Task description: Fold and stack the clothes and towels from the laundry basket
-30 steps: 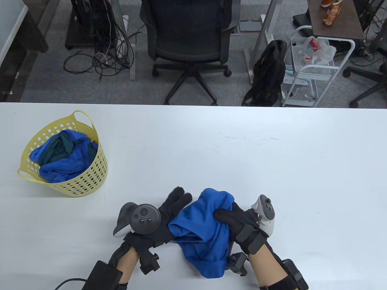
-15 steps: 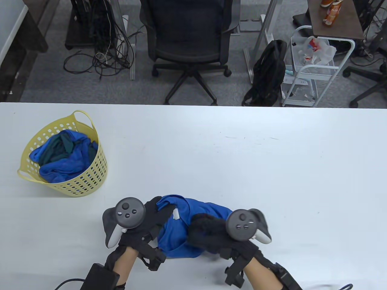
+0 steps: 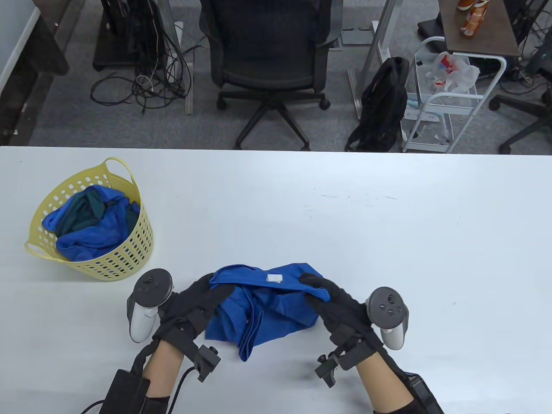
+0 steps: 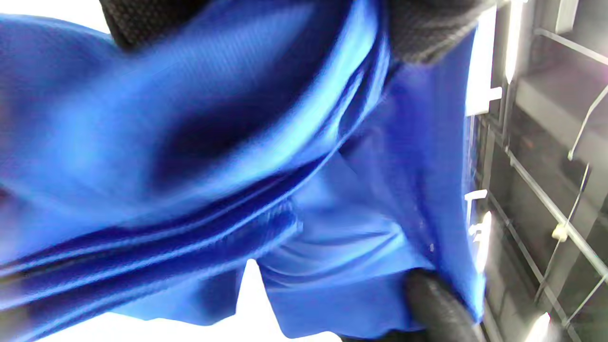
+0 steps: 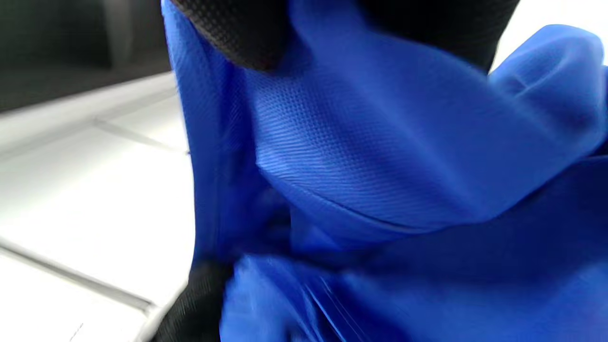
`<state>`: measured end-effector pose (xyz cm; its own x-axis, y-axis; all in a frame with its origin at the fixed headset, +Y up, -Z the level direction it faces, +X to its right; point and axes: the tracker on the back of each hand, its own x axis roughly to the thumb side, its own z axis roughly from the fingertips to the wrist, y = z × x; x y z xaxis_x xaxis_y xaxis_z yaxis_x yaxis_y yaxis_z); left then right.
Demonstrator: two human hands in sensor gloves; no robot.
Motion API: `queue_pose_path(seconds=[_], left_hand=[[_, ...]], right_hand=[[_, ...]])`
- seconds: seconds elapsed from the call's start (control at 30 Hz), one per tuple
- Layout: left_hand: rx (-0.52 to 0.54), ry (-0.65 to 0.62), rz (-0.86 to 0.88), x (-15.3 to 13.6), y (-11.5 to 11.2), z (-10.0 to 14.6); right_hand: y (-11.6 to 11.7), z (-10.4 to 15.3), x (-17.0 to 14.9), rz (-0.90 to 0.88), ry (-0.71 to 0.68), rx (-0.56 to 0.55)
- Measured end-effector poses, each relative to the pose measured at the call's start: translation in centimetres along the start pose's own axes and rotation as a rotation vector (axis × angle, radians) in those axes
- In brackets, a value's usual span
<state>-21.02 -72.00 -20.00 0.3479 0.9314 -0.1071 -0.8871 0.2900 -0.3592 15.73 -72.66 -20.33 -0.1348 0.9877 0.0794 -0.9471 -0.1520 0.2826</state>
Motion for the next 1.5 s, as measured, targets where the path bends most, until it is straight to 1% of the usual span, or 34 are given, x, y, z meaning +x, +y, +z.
queue_pose_path(seconds=[0.07, 0.13, 0.17, 0.2, 0.27, 0.37, 0.4, 0.43, 0.47, 0.5, 0.53, 0.57, 0.6, 0.63, 0.7, 0.73, 0.77, 0.8, 0.87, 0.9, 0.97, 1.0, 1.03, 1.07, 1.1, 1.13, 1.17, 1.2, 1.23, 1.3, 1.33, 1.4, 1.47, 1.5], left_hand=[[0.016, 0.023, -0.051, -0.2, 0.4, 0.0], [-0.039, 0.087, -0.147, -0.1, 0.4, -0.1], [-0.068, 0.126, -0.244, -0.1, 0.3, -0.1], [-0.075, 0.158, -0.339, -0.1, 0.1, -0.1], [-0.056, 0.195, -0.444, -0.4, -0.4, -0.2], [-0.066, 0.213, -0.437, -1.0, -0.5, -0.2], [-0.069, 0.21, -0.421, -1.2, -0.5, -0.1], [-0.068, 0.205, -0.397, -1.4, -0.4, 0.0], [-0.071, 0.197, -0.386, -1.5, -0.4, 0.1], [-0.092, 0.176, -0.383, -1.7, -0.5, 0.1], [-0.11, 0.159, -0.381, -1.8, -0.5, 0.1], [-0.139, 0.129, -0.368, -1.9, -0.6, 0.1], [-0.156, 0.119, -0.343, -2.1, -0.6, 0.1], [-0.164, 0.116, -0.322, -2.1, -0.6, 0.1], [-0.203, 0.105, -0.314, -2.4, -0.3, 0.0], [-0.204, 0.119, -0.329, -2.5, -0.2, -0.1], [-0.195, 0.137, -0.358, -2.7, 0.0, -0.1], [-0.179, 0.167, -0.415, -2.9, 0.4, -0.1], [-0.15, 0.216, -0.53, -3.0, 1.2, 0.1], [-0.126, 0.229, -0.577, -2.9, 1.8, 0.3], [-0.024, 0.273, -0.656, -2.7, 2.7, 0.8], [0.021, 0.288, -0.728, -2.6, 3.4, 1.1], [0.015, 0.309, -0.766, -2.6, 3.7, 1.3], [0.001, 0.328, -0.788, -2.6, 4.1, 1.5], [0.011, 0.318, -0.782, -2.6, 4.1, 1.6], [0.034, 0.289, -0.75, -2.9, 4.0, 1.5], [0.045, 0.272, -0.706, -3.1, 3.8, 1.3], [0.037, 0.275, -0.645, -3.5, 3.4, 1.1], [-0.009, 0.285, -0.607, -3.7, 2.8, 0.9], [-0.189, 0.336, -0.59, -4.0, 1.2, 0.2], [-0.235, 0.388, -0.635, -4.0, 0.5, 0.0], [-0.226, 0.418, -0.822, -4.0, -1.0, -0.5], [-0.246, 0.421, -0.881, -3.8, -1.7, -0.8], [-0.25, 0.408, -0.877, -3.7, -1.8, -0.8]], right_hand=[[-0.7, -0.2, -0.4, 0.014, 0.064, 0.008], [-1.4, -0.2, -0.6, 0.2, 0.152, 0.036], [-1.6, -0.3, -0.5, 0.366, 0.189, 0.03], [-1.8, -0.2, -0.4, 0.598, 0.212, -0.024], [-1.9, -0.1, -0.4, 0.819, 0.231, -0.107], [-2.0, 0.1, -0.4, 1.021, 0.289, -0.211], [-1.9, 0.2, -0.4, 1.05, 0.282, -0.234], [-1.5, 0.4, -0.2, 1.065, 0.238, -0.243], [-1.0, 0.4, -0.2, 1.032, 0.206, -0.226], [0.2, 0.3, -0.4, 0.927, 0.168, -0.169], [1.1, 0.2, -0.6, 0.869, 0.169, -0.129], [3.0, -0.1, -1.2, 0.839, 0.193, -0.047], [4.5, -0.5, -1.6, 0.908, 0.213, 0.016], [5.2, -0.7, -2.0, 0.996, 0.238, 0.05], [7.0, -1.3, -3.2, 1.208, 0.301, 0.177], [7.2, -1.3, -3.2, 1.253, 0.3, 0.175], [7.0, -1.3, -3.0, 1.264, 0.271, 0.161], [6.3, -1.3, -2.7, 1.2, 0.255, 0.145], [4.5, -0.9, -2.3, 0.991, 0.251, 0.129], [3.0, -0.6, -2.0, 0.87, 0.28, 0.125], [1.4, -0.3, -1.7, 0.802, 0.277, 0.104], [0.4, -0.1, -1.5, 0.784, 0.273, 0.072], [-0.1, -0.1, -1.5, 0.77, 0.264, 0.055], [-0.7, -0.1, -1.4, 0.749, 0.258, 0.044], [-0.9, -0.1, -1.4, 0.733, 0.244, 0.062], [-1.2, -0.3, -1.5, 0.703, 0.201, 0.114], [-1.3, -0.4, -1.5, 0.685, 0.202, 0.134], [-1.4, -0.4, -1.5, 0.652, 0.215, 0.182], [-1.4, -0.4, -1.5, 0.649, 0.213, 0.191], [-1.6, -0.4, -1.6, 0.682, 0.227, 0.167], [-1.8, -0.3, -1.7, 0.707, 0.248, 0.158], [-2.2, -0.1, -1.9, 0.76, 0.287, 0.172], [-2.6, 0.2, -2.1, 0.816, 0.364, 0.211], [-2.7, 0.3, -2.2, 0.843, 0.367, 0.195]])
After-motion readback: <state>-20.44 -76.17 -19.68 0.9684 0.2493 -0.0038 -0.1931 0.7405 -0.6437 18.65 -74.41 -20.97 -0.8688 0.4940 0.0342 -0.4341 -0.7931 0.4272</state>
